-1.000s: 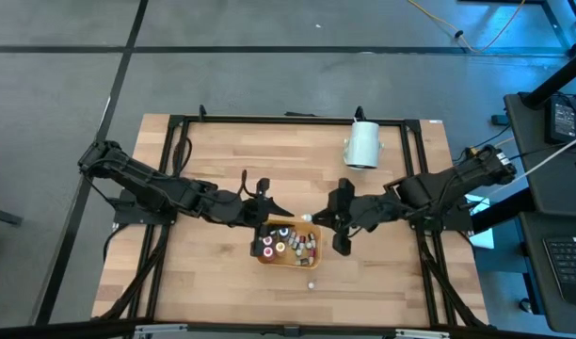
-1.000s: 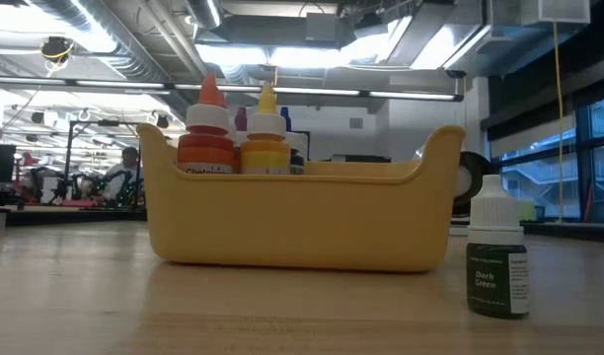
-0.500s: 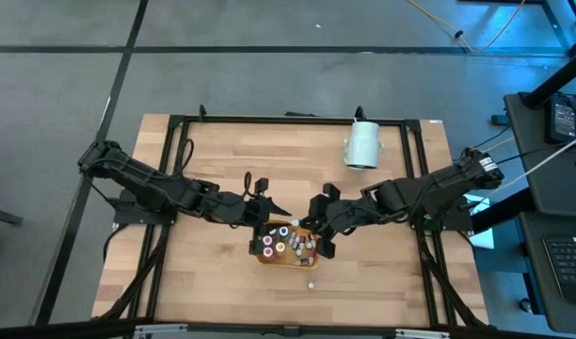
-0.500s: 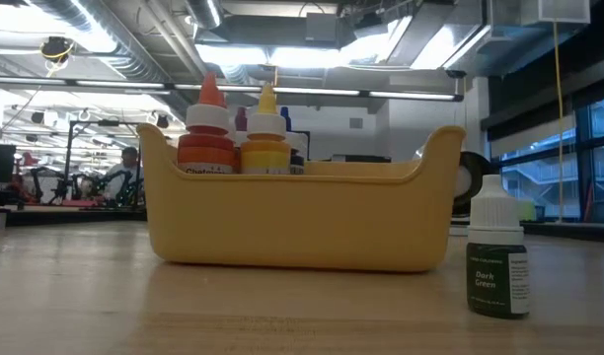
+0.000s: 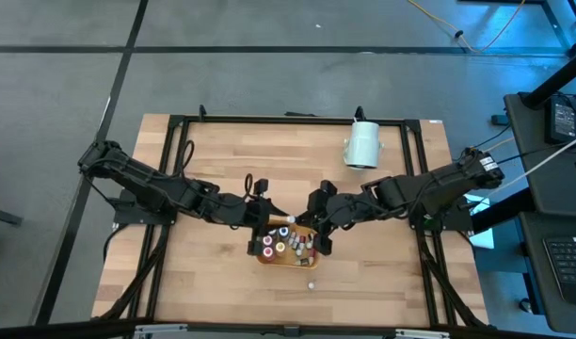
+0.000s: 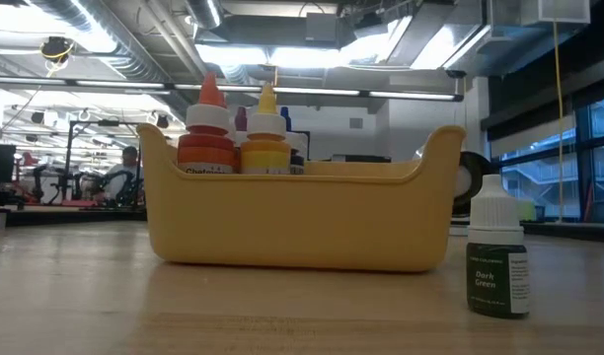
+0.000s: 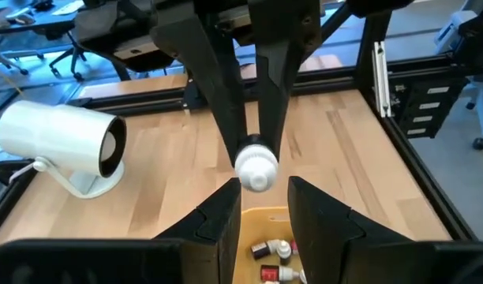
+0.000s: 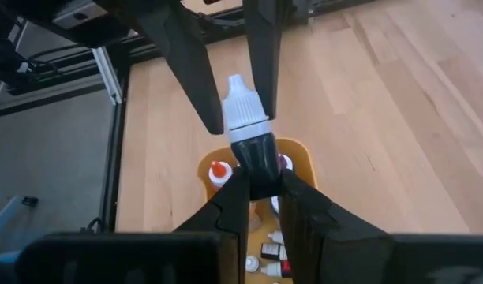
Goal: Pick & Place food coloring
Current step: Put the small black food coloring bottle in the yellow bin
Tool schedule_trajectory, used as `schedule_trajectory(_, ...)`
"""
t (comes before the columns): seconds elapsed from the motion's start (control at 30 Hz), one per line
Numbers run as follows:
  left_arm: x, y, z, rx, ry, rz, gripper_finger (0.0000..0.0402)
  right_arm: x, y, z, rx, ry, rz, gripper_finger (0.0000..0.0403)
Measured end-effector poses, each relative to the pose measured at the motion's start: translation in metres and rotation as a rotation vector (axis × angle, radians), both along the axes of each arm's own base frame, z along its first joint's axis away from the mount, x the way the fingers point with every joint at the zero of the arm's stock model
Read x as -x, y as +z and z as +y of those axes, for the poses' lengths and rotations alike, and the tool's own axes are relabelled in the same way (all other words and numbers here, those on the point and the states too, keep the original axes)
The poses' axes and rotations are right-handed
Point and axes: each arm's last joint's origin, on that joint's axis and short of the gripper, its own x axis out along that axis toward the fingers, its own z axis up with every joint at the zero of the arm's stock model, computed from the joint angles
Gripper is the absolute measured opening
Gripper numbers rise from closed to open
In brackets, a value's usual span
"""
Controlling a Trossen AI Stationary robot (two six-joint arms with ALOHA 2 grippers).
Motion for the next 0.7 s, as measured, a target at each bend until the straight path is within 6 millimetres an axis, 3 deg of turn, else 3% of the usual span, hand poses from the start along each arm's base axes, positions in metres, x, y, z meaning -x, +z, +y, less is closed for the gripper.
schedule_trajectory(0.33,-0.0002,0.0004,0.0001,0.003,-0.003,-0.004,0.0099,-0.0075,-0.0042,-0.0044,-0.018,0.012,0.002,0.0057)
schedule_trajectory(0.7,0.0001,0.0,-0.0001,0.002,-0.004,0.0,0.0051,-0.0094,-0.0052,-0.0046,0.0,0.027,-0.002,0.0066)
